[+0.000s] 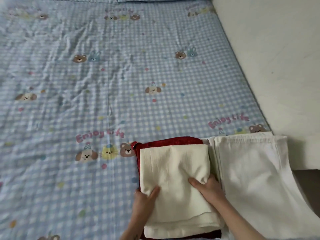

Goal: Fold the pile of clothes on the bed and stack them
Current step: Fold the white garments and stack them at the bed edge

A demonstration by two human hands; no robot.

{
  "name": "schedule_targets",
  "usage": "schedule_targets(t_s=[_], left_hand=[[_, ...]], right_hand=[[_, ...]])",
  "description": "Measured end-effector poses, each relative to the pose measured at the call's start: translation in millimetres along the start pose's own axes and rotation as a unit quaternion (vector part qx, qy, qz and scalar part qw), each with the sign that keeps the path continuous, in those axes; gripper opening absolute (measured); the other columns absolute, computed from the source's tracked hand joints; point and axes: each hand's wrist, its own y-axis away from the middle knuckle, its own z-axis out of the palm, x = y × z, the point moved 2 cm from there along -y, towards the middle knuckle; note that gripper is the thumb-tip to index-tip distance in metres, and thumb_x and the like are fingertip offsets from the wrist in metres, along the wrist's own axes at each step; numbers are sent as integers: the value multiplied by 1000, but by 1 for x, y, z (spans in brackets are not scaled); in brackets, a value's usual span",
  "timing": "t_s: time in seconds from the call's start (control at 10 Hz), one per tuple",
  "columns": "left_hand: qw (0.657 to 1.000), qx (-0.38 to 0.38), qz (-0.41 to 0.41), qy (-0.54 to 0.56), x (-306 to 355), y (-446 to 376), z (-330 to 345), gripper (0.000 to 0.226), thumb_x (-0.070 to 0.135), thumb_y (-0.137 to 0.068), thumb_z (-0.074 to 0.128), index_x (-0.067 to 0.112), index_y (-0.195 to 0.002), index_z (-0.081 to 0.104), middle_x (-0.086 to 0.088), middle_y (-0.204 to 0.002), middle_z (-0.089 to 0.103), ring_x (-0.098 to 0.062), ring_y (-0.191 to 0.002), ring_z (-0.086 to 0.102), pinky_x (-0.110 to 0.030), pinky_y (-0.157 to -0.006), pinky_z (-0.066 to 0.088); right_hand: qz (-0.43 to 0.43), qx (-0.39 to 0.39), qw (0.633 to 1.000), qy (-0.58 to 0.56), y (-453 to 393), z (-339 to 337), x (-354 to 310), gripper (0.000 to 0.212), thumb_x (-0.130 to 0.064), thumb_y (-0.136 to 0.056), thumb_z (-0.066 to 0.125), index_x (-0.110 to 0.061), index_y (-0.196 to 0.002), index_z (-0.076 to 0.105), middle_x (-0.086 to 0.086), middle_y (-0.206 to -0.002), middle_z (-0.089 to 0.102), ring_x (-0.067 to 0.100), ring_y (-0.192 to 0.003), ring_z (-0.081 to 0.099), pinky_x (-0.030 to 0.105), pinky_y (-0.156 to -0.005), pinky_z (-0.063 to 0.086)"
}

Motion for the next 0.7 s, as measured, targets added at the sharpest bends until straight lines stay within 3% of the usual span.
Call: schedule_targets(t_s=[0.1,0.2,0.3,0.4,0.5,0.6,0.7], left_hand=[[952,162,153,-212,15,22,-6,85,38,-81,69,4,-146,26,-21,-148,33,-36,-134,36,-44,-107,33],[847,167,358,-357,26,39,11,75,43,-85,55,6,-144,29,-17,-152,22,-28,-144,11,-37,-116,12],[841,95,328,-419,21,24,25,87,55,-75,62,6,-142,36,-17,-150,29,-24,-143,17,-36,-116,14],[825,65,305,-471,13,0,36,86,63,-71,50,6,-136,48,-20,-142,43,-32,-130,45,-37,-110,16],[798,84,324,-502,16,-9,40,86,65,-68,50,5,-129,56,-19,-137,48,-32,-122,53,-34,-110,11],[794,102,364,-476,43,4,25,81,61,-63,71,10,-124,61,-15,-142,39,-24,-137,35,-34,-108,16],[784,186,466,-365,37,46,-3,49,50,-97,19,25,-134,38,-1,-159,-3,-6,-144,-8,-21,-113,6]], right_hand=[[-137,171,962,162,24,0,-7,71,-50,-82,61,-11,-136,39,12,-132,52,28,-118,53,40,-90,49],[-251,179,901,306,43,10,-21,64,-52,-95,22,-14,-144,38,13,-150,36,32,-135,37,45,-105,38],[-245,129,905,324,30,18,-12,72,-54,-95,6,-13,-138,47,11,-149,37,32,-135,39,46,-105,35],[-243,100,902,342,5,27,5,72,-57,-94,12,-10,-139,44,12,-149,35,32,-135,39,45,-105,36],[-223,86,915,327,-2,31,5,72,-56,-94,15,-8,-137,47,14,-148,38,32,-134,39,45,-104,33],[-249,86,909,321,5,19,-13,68,-55,-94,23,-11,-145,31,13,-154,24,32,-141,27,43,-111,29],[-252,124,933,225,35,-15,-38,48,-34,-96,47,-3,-132,51,23,-140,46,28,-125,52,18,-105,27]])
